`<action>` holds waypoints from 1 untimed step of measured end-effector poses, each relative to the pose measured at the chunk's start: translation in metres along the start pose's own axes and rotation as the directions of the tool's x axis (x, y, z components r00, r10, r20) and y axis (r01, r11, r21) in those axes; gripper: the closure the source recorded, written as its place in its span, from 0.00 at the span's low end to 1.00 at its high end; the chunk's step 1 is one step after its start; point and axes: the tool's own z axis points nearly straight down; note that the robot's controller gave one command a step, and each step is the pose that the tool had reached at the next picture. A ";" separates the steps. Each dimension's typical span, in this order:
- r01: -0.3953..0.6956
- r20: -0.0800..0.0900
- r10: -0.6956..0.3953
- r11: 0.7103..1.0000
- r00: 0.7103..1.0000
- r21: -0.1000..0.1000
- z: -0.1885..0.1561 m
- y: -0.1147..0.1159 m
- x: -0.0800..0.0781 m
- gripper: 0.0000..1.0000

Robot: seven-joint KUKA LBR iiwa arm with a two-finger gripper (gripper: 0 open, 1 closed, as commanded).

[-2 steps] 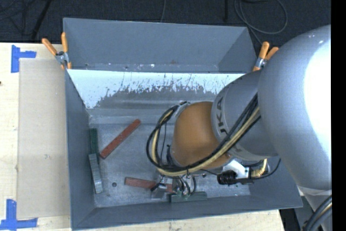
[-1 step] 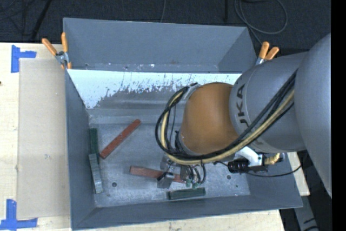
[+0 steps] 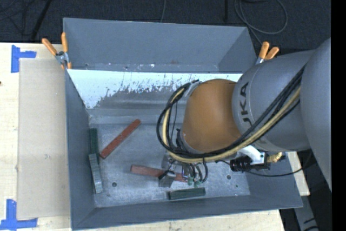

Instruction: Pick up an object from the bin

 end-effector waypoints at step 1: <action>0.002 0.004 -0.002 1.000 1.000 -0.002 -0.050 0.000 -0.001 1.00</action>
Offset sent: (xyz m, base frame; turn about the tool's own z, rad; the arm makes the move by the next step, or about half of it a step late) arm -0.0001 0.0000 0.0482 0.0000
